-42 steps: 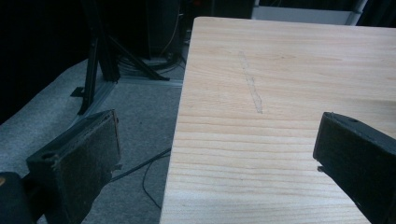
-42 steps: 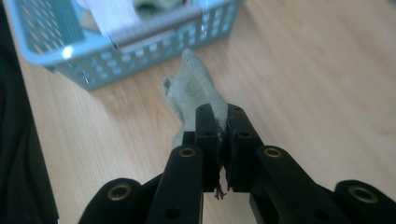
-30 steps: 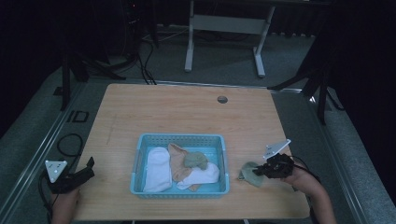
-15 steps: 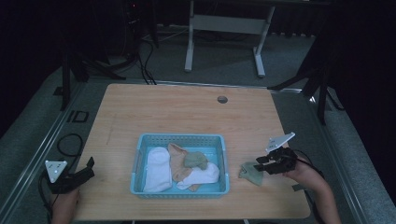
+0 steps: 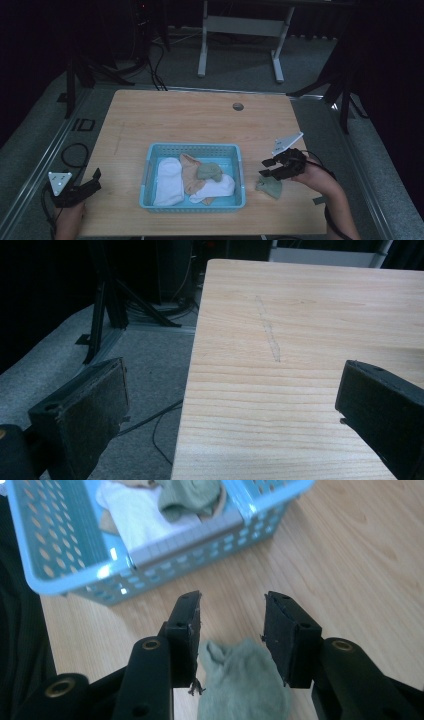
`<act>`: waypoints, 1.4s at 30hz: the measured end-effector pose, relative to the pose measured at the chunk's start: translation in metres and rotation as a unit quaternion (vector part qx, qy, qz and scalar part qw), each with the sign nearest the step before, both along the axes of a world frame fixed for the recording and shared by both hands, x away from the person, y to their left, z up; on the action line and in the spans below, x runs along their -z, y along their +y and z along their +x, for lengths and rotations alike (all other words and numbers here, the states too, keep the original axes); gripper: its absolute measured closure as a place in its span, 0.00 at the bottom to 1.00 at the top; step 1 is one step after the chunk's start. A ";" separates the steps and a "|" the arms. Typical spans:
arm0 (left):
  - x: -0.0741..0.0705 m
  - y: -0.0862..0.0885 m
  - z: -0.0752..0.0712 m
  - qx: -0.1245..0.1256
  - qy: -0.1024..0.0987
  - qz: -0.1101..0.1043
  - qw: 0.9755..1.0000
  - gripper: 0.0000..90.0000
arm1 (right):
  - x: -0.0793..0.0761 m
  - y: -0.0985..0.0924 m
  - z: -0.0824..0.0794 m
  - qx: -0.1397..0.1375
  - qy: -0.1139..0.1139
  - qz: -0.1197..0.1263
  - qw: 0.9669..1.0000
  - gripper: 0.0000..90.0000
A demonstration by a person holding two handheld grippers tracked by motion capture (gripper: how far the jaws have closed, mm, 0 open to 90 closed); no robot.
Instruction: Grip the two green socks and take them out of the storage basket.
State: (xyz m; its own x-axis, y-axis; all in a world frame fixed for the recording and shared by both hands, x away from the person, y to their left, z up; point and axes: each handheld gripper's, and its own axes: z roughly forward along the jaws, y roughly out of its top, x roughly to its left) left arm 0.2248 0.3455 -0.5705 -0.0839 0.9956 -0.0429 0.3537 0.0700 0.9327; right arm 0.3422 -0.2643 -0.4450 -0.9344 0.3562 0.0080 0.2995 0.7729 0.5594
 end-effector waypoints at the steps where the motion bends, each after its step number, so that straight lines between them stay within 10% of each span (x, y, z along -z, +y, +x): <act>1: 0.000 0.000 0.000 0.000 0.000 0.000 1.000 0.00 | -0.002 0.004 0.001 -0.003 0.000 0.000 1.000 0.64; 20: 0.000 0.000 0.000 0.002 -0.002 -0.001 1.000 0.00 | -0.021 0.073 0.006 -0.071 -0.013 -0.005 0.997 0.65; 42: 0.000 0.001 0.000 0.003 -0.004 -0.004 1.000 0.00 | 0.016 0.142 0.011 -0.138 0.003 -0.050 0.989 0.69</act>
State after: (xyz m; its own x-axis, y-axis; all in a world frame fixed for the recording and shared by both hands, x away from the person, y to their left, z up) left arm 0.2244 0.3462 -0.5707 -0.0778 0.9956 -0.0517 0.3473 0.0757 0.9347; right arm 0.3527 -0.1218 -0.4606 -0.9961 0.0878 -0.0080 0.0735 0.8770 0.4748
